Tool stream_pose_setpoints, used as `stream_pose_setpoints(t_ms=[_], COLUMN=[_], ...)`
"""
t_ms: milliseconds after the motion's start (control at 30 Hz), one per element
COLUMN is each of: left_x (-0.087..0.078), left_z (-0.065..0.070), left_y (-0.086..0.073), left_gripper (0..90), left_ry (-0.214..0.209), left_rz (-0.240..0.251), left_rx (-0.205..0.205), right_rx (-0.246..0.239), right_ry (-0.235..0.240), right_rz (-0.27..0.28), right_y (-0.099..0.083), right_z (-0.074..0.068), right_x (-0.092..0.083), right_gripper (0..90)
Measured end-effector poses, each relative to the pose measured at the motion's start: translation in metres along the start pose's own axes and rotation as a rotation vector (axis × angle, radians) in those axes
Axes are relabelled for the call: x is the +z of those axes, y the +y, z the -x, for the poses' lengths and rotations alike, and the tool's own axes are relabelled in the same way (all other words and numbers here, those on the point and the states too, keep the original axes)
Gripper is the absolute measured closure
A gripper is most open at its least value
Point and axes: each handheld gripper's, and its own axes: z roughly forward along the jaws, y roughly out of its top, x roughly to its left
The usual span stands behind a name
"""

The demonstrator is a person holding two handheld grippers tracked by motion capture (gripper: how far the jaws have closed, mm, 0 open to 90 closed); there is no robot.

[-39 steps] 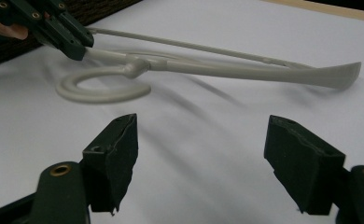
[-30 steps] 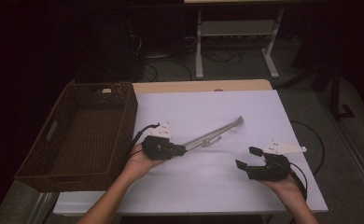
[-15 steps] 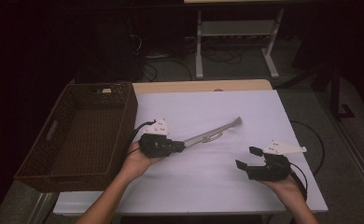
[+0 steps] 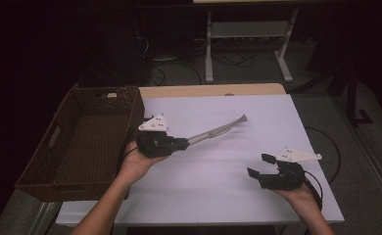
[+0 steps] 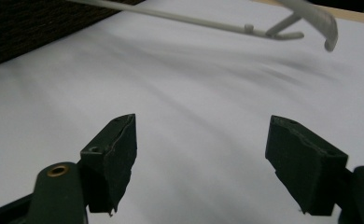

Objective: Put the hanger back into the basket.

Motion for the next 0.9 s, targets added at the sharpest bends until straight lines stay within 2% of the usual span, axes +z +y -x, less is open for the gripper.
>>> stream_pose_setpoints(t_ms=[200,233,300,333,400,533,567,900], left_x=[-0.024,-0.024,-0.031,-0.039,-0.042,-0.062,-0.062,-0.1], left_z=[-0.002,-0.002,-0.003,-0.005,-0.006,-0.012,-0.012,-0.025], left_y=[0.016,0.016,0.021,0.025,0.027,0.033,0.033,0.039], left_gripper=[83.3,83.3,83.3,83.3,83.3,83.3,83.3,83.3], left_ry=[0.01,0.01,0.014,0.03,0.035,0.047,0.047,0.096], left_rz=[0.026,0.026,0.032,0.037,0.04,0.069,0.069,0.107], left_rx=[-0.022,-0.022,-0.023,-0.018,-0.018,-0.022,-0.022,-0.033], right_rx=[-0.007,-0.007,-0.003,-0.002,-0.002,-0.009,-0.008,-0.01], right_ry=[-0.005,-0.005,-0.019,-0.033,-0.049,-0.054,-0.052,-0.045], right_rz=[0.008,0.008,0.01,0.008,0.008,0.004,0.004,0.001], right_y=[0.0,0.0,0.001,0.001,0.003,0.003,0.003,0.002], right_z=[0.0,0.0,-0.001,-0.001,-0.001,-0.002,-0.002,-0.002], right_x=[0.0,0.0,0.001,0.001,0.0,0.001,0.001,0.002], right_gripper=[18.7,18.7,14.3,11.2,6.7,5.0,4.9,5.8])
